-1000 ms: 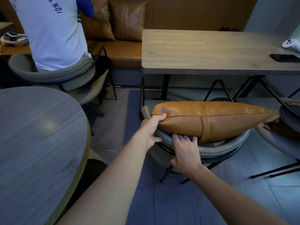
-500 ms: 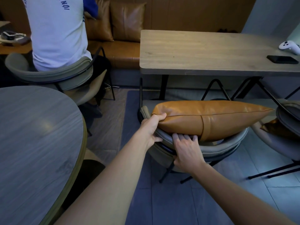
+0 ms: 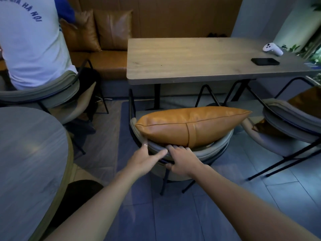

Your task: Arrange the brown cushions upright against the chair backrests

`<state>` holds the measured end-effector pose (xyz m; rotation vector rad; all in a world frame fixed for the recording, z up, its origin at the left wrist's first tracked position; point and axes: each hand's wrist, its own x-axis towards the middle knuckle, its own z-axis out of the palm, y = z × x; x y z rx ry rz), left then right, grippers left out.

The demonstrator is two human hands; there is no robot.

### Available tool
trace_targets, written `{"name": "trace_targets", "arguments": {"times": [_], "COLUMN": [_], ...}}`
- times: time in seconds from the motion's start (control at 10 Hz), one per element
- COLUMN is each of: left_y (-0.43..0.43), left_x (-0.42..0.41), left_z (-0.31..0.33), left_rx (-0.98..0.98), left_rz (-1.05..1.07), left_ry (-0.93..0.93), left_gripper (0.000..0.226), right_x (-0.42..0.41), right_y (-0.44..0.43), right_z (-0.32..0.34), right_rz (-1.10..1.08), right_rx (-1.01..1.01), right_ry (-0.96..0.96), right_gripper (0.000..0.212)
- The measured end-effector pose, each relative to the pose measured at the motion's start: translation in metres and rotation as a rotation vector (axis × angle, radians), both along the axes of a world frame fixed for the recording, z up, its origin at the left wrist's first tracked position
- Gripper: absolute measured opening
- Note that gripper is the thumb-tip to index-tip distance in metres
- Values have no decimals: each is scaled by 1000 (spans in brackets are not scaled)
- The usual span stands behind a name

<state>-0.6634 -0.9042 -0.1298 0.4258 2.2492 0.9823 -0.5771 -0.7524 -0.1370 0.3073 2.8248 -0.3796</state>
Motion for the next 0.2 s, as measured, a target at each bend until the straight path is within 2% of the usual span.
{"name": "trace_targets", "arguments": {"times": [0.1,0.2], "left_y": [-5,10], "left_x": [6,6], "left_z": [17,60], "left_rx": [-320,-386], "left_rz": [-319,-416], "left_ry": [248,402], "left_gripper": [84,42], "right_x": [16,27], "right_y": [24,47], "right_z": [25,64], "right_rz": [-140,-274], "right_rx": [-234,-427], "right_ry": [-48,0], "right_gripper": [52,47]}}
